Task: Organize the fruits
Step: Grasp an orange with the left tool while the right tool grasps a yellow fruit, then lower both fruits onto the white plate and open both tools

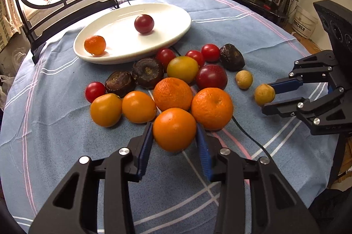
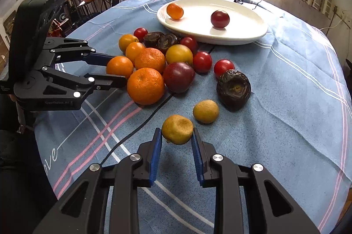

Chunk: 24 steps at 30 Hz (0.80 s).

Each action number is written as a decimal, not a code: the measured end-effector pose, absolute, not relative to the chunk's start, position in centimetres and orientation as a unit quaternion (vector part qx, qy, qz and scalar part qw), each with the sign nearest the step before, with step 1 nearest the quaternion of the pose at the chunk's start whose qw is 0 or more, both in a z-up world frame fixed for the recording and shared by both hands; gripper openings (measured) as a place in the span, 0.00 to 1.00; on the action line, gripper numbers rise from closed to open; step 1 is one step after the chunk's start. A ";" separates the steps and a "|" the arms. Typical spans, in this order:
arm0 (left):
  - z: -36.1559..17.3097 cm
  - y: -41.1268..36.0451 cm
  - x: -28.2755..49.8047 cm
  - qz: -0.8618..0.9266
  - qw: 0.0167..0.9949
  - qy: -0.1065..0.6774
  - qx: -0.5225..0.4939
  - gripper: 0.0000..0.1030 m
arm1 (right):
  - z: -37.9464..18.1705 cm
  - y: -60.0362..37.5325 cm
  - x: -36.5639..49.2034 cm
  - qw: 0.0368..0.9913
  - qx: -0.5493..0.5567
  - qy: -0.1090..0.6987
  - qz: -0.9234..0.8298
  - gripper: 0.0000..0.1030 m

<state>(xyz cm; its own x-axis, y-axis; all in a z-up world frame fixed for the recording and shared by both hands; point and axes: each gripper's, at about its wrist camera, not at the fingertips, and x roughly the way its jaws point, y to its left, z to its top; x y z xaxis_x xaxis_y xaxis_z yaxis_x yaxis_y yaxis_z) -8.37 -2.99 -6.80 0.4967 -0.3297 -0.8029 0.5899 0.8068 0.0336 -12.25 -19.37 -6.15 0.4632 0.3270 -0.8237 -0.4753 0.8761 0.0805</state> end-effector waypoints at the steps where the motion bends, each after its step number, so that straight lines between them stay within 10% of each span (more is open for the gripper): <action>1: -6.3 -2.7 -8.4 -0.267 0.855 0.418 0.153 0.37 | -5.9 -19.3 -12.3 0.852 -0.082 0.459 0.238 0.26; 24: -0.2 -4.0 7.6 -0.124 0.918 0.360 0.109 0.37 | 1.3 -16.6 6.3 0.898 -0.067 0.394 0.183 0.27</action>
<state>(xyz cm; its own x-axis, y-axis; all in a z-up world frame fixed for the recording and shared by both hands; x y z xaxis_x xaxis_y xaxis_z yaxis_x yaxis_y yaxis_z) 7.65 -3.95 -0.22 0.7101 -0.1498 -0.6880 0.3073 0.9451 0.1114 6.25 -16.58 1.28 0.6227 0.2767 -0.7319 -0.3815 0.9240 0.0248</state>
